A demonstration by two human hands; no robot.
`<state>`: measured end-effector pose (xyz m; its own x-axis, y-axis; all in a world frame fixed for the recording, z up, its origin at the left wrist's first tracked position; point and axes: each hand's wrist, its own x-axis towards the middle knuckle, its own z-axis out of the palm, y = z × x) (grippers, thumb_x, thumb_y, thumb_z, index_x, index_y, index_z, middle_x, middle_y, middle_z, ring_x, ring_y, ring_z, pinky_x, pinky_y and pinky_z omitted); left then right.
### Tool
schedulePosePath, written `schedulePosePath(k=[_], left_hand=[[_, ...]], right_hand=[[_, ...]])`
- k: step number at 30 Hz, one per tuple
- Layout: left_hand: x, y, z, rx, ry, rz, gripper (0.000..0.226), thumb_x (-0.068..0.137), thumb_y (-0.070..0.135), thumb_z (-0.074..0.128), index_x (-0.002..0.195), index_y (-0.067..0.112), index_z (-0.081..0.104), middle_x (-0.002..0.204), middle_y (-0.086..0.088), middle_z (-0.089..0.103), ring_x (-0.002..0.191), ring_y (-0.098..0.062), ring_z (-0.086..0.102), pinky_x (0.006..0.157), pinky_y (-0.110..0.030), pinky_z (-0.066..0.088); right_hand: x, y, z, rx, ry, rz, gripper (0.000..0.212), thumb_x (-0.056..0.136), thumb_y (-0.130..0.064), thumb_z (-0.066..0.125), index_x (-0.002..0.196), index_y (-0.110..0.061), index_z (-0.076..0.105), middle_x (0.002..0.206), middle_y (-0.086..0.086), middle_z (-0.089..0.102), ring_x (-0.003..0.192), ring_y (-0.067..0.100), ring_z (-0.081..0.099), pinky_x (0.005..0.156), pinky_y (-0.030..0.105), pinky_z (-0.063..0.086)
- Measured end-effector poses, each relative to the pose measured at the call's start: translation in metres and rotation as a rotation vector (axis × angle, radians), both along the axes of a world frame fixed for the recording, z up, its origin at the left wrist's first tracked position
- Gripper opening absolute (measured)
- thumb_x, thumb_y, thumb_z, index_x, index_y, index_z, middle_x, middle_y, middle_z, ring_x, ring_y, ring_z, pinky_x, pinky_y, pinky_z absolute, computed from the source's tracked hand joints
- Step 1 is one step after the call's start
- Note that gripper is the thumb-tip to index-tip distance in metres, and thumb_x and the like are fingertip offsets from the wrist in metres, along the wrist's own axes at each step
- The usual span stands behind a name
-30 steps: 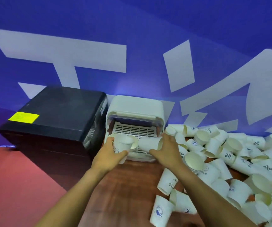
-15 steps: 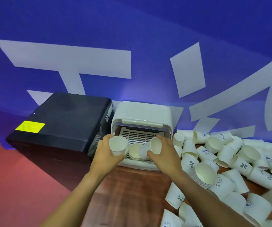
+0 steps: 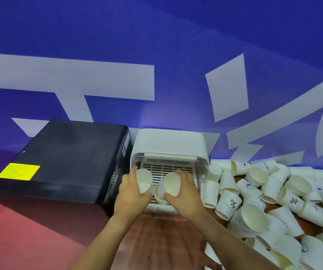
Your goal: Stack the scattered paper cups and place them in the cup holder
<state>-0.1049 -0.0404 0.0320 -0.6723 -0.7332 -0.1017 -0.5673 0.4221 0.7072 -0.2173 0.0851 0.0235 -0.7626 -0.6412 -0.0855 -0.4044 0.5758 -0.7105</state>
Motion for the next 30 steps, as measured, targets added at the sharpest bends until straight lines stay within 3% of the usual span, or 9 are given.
schedulePosePath(k=[10, 13, 18, 25, 30], left_hand=[[-0.018, -0.011, -0.036, -0.073, -0.187, -0.042, 0.071, 0.079, 0.035, 0.061, 0.141, 0.025, 0.027, 0.128, -0.003, 0.041, 0.114, -0.029, 0.046, 0.088, -0.043, 0.048], [-0.019, -0.016, -0.047, -0.097, -0.262, -0.065, 0.078, 0.078, 0.031, 0.063, 0.144, 0.021, 0.023, 0.134, -0.005, 0.037, 0.12, -0.028, 0.042, 0.092, -0.04, 0.047], [-0.019, -0.021, -0.056, -0.091, -0.366, -0.122, 0.093, 0.076, 0.043, 0.069, 0.149, 0.018, 0.015, 0.145, -0.006, 0.026, 0.133, -0.028, 0.029, 0.101, -0.041, 0.043], [-0.01, -0.011, -0.044, -0.143, -0.287, -0.209, 0.083, 0.083, 0.036, 0.063, 0.15, 0.023, 0.016, 0.152, -0.004, 0.02, 0.14, -0.025, 0.019, 0.111, -0.039, 0.031], [0.012, 0.013, -0.026, -0.178, -0.039, -0.303, 0.061, 0.084, 0.027, 0.06, 0.141, 0.023, 0.038, 0.142, 0.004, 0.039, 0.133, -0.018, 0.028, 0.111, -0.03, 0.03]], right_hand=[[-0.003, -0.02, -0.025, 0.133, 0.066, 0.02, 0.073, 0.075, -0.04, 0.071, 0.139, -0.028, 0.036, 0.139, -0.01, 0.039, 0.125, 0.014, 0.043, 0.099, 0.025, 0.037], [-0.003, -0.022, -0.034, 0.161, 0.065, 0.04, 0.077, 0.075, -0.043, 0.072, 0.14, -0.027, 0.035, 0.14, -0.009, 0.038, 0.128, 0.014, 0.041, 0.102, 0.026, 0.036], [-0.006, -0.02, -0.044, 0.24, 0.071, 0.085, 0.078, 0.073, -0.047, 0.073, 0.14, -0.026, 0.039, 0.146, -0.008, 0.035, 0.129, 0.015, 0.041, 0.104, 0.029, 0.036], [-0.008, -0.004, -0.039, 0.205, 0.059, 0.084, 0.07, 0.074, -0.044, 0.072, 0.136, -0.028, 0.043, 0.141, -0.007, 0.037, 0.124, 0.016, 0.044, 0.104, 0.034, 0.039], [-0.004, 0.039, -0.023, 0.124, -0.002, 0.07, 0.042, 0.084, -0.028, 0.067, 0.124, -0.021, 0.055, 0.125, -0.004, 0.05, 0.111, 0.011, 0.052, 0.095, 0.027, 0.044]])
